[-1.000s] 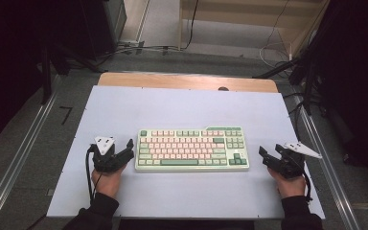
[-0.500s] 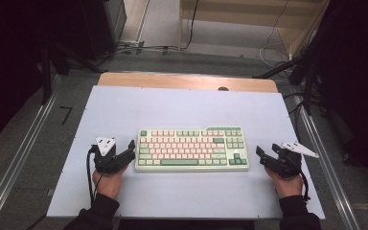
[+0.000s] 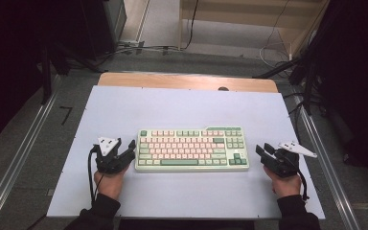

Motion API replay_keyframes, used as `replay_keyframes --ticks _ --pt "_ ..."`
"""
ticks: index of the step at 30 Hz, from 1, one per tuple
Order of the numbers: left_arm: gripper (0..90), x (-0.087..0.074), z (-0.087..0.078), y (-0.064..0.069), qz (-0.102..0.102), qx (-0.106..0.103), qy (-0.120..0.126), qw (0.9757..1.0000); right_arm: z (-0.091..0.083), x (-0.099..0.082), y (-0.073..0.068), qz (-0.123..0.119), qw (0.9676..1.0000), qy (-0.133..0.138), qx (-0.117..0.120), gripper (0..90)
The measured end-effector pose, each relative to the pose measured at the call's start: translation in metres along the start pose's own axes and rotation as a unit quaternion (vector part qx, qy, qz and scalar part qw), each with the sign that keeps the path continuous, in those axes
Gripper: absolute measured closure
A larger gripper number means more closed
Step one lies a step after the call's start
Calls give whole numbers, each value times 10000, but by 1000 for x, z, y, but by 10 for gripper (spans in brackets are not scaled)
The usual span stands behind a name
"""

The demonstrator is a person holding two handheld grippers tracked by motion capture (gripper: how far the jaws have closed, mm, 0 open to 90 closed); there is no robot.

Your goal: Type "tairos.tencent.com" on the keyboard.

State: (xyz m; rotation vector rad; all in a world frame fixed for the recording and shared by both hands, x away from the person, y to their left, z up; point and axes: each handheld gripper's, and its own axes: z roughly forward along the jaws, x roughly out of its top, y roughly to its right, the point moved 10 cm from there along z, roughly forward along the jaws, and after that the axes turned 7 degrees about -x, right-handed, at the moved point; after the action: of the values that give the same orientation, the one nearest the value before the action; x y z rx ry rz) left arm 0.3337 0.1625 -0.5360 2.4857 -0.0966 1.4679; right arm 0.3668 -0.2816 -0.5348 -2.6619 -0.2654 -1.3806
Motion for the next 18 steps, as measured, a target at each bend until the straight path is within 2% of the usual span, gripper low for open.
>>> replay_keyframes --ticks 3,6,7,12,18 --pt "578 0 0 3 22 -52 9 10000 0 0 -1 -17 10000 -3 -29 734" --pt "609 1 1 6 75 -83 18 9999 0 1 -2 -24 10000 -5 -13 769" --pt "644 1 1 9 109 -103 18 9999 0 1 -4 -29 10000 -4 -18 794" --pt "716 1 2 14 154 -158 5 9998 1 2 -7 -66 10000 3 -21 842" --pt "889 0 4 22 247 -254 -61 9994 0 3 -13 -157 9999 33 31 874"
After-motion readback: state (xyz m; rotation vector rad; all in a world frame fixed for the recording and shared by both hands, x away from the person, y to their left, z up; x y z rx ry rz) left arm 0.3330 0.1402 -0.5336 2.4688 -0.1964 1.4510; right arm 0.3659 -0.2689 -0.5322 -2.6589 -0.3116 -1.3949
